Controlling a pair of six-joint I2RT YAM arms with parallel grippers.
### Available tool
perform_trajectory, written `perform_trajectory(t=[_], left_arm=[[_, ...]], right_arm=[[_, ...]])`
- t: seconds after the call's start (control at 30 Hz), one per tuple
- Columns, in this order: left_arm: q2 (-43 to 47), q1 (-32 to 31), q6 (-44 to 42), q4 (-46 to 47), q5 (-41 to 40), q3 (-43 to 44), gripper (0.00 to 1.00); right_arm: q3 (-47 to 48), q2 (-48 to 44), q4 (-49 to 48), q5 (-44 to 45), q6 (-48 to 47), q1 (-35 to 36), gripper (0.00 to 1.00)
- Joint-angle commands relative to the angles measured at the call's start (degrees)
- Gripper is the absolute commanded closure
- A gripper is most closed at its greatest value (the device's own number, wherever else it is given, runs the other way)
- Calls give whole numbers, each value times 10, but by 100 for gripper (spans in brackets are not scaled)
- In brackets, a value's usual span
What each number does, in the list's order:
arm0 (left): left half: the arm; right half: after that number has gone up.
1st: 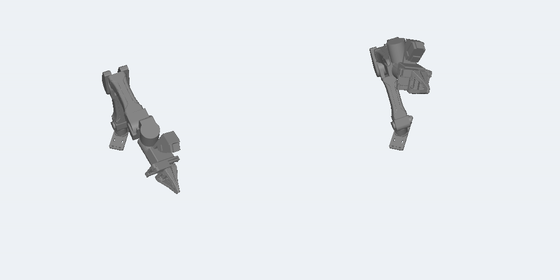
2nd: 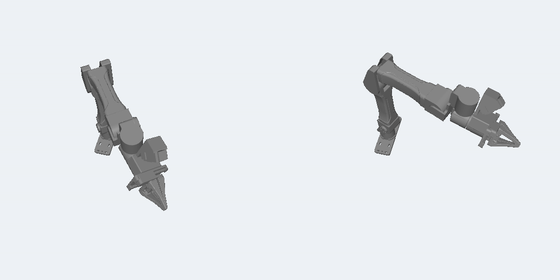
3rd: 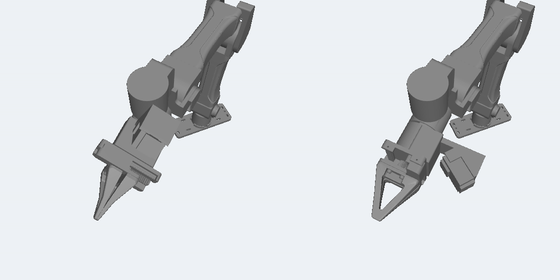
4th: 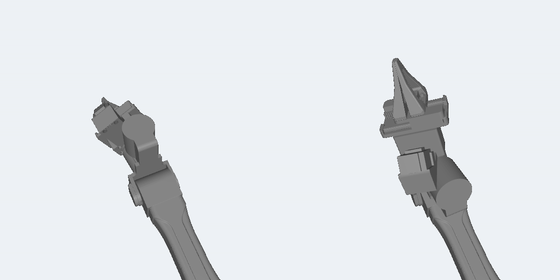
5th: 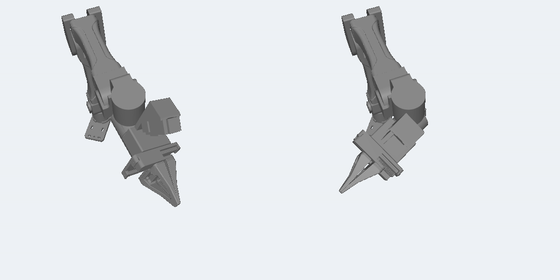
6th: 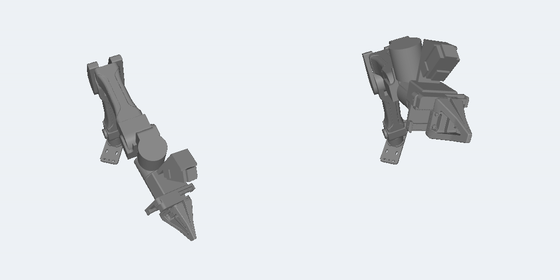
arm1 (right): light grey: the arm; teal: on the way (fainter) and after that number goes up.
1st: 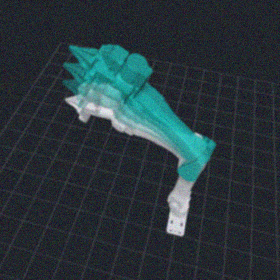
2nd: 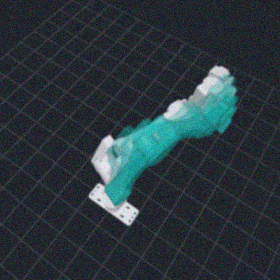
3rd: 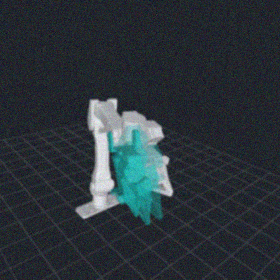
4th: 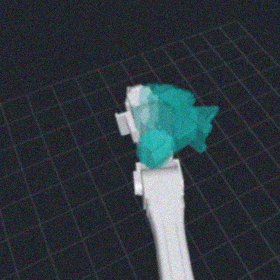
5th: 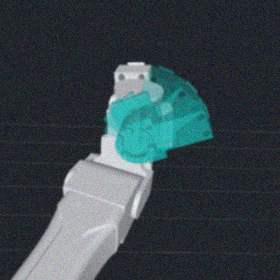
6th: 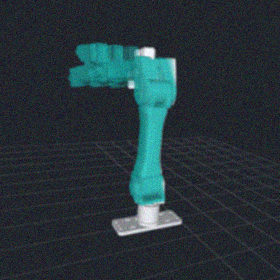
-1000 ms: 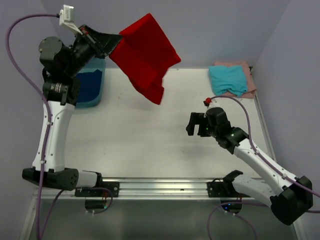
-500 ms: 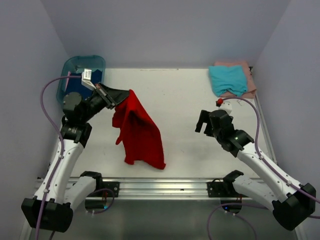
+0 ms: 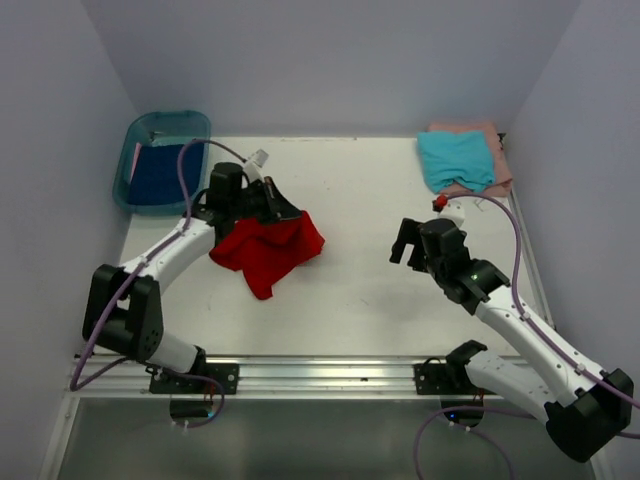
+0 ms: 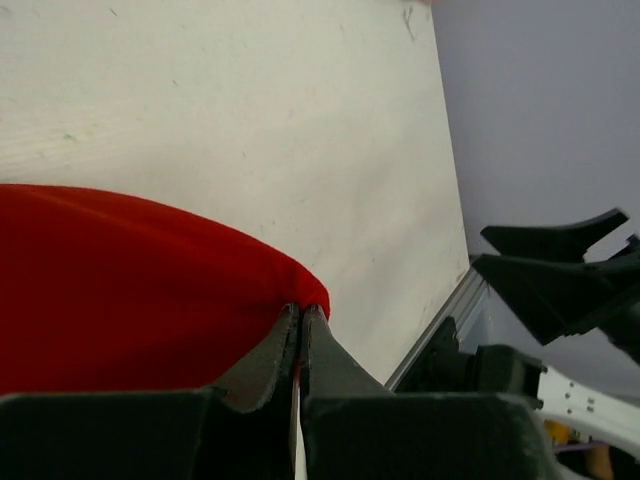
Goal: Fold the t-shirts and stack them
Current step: Move the tshirt to the center of the board
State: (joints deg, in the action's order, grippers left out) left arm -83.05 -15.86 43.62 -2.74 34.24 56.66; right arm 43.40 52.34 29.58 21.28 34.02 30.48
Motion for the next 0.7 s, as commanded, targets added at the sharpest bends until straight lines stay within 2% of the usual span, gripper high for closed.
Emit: perform_trajectory(t=[0.0, 0.1, 0.23, 0.33, 0.37, 0.4, 0.47, 0.57, 0.6, 0.63, 0.67], left_arm=[[-46, -72, -73, 18, 7, 54, 100], [-103, -103, -91, 44, 15, 84, 100], [-128, -141, -134, 112, 29, 89, 98], [-108, -165, -167, 144, -1, 74, 56], [-98, -170, -174, 145, -11, 68, 27], [-76, -173, -180, 142, -41, 58, 11], [-48, -177, -196, 125, -74, 48, 0], [12, -179, -191, 51, -181, 27, 0], [40, -180, -182, 29, -265, 23, 0], [52, -180, -149, -44, -309, 20, 0], [64, -180, -131, -69, -339, 14, 0]], right_arm=[[29, -14, -12, -5, -8, 3, 1], [30, -16, -16, -8, -14, 2, 1], [31, -11, -22, -23, -20, 2, 1], [36, -5, -20, -24, -26, 3, 1], [36, -5, -19, -25, -26, 2, 1], [36, -4, -19, -24, -27, 2, 1], [35, -6, -22, -26, -27, 2, 1], [34, -1, -30, -33, -29, 2, 1], [34, 0, -30, -33, -29, 2, 1], [34, 3, -30, -34, -30, 2, 1], [34, 3, -30, -35, -32, 2, 1]])
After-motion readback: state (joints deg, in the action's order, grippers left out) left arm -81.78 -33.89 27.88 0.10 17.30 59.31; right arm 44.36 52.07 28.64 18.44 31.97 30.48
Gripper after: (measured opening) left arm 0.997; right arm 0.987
